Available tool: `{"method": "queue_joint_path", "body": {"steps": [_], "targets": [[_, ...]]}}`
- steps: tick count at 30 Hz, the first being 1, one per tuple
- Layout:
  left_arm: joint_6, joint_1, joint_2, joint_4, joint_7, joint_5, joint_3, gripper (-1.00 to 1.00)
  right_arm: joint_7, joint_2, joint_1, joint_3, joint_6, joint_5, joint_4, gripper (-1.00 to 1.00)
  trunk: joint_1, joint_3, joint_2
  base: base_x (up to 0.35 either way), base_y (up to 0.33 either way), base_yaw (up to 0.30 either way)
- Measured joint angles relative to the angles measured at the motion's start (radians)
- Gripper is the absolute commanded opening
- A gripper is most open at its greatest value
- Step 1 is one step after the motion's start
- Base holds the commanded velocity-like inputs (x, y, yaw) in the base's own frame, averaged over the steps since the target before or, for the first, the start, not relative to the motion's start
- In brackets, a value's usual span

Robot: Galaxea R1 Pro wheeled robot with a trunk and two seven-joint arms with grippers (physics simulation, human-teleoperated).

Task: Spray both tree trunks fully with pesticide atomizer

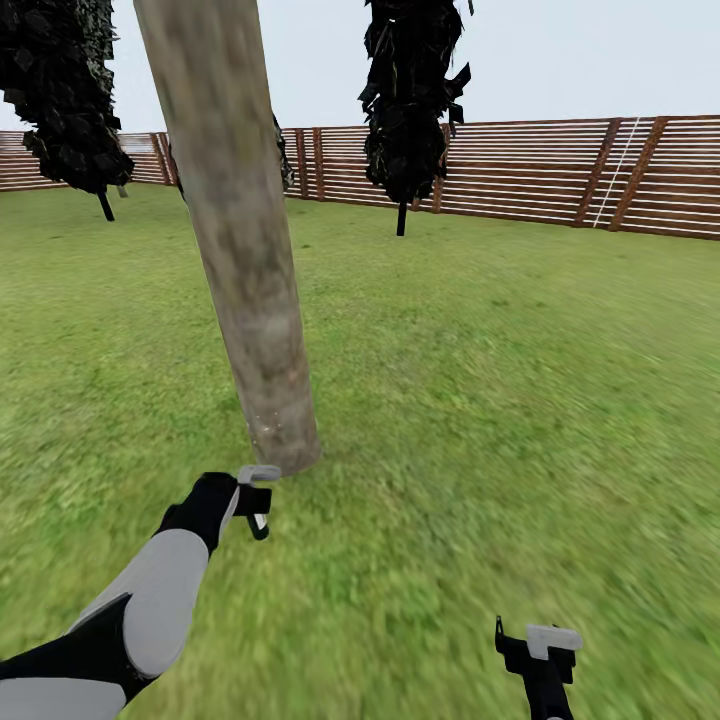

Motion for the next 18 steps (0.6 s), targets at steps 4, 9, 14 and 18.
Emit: {"method": "queue_joint_path", "body": {"steps": [4,9,14,18], "targets": [[0.001,-0.031,0.031,-0.015,-0.001,-0.014,-0.009,-1.00,0.000,0.000,0.000,0.000,0.000,0.000,0.000,1.00,0.000,0.000,0.000,0.000,0.000,0.000],[0.004,-0.026,0.101,-0.037,-0.003,-0.003,-0.009,-1.00,0.001,0.000,0.000,0.000,0.000,0.000,0.000,1.00,0.000,0.000,0.000,-0.097,0.018,0.000],[0.007,-0.054,0.050,-0.038,-0.004,0.009,-0.032,-1.00,0.001,0.000,0.000,0.000,0.000,0.000,0.000,1.00,0.000,0.000,0.000,-0.110,0.019,0.002],[0.072,-0.111,0.040,-0.041,-0.005,-0.002,-0.039,-1.00,0.000,0.000,0.000,0.000,0.000,0.000,0.000,1.00,0.000,0.000,0.000,-0.007,0.001,0.174]]}}
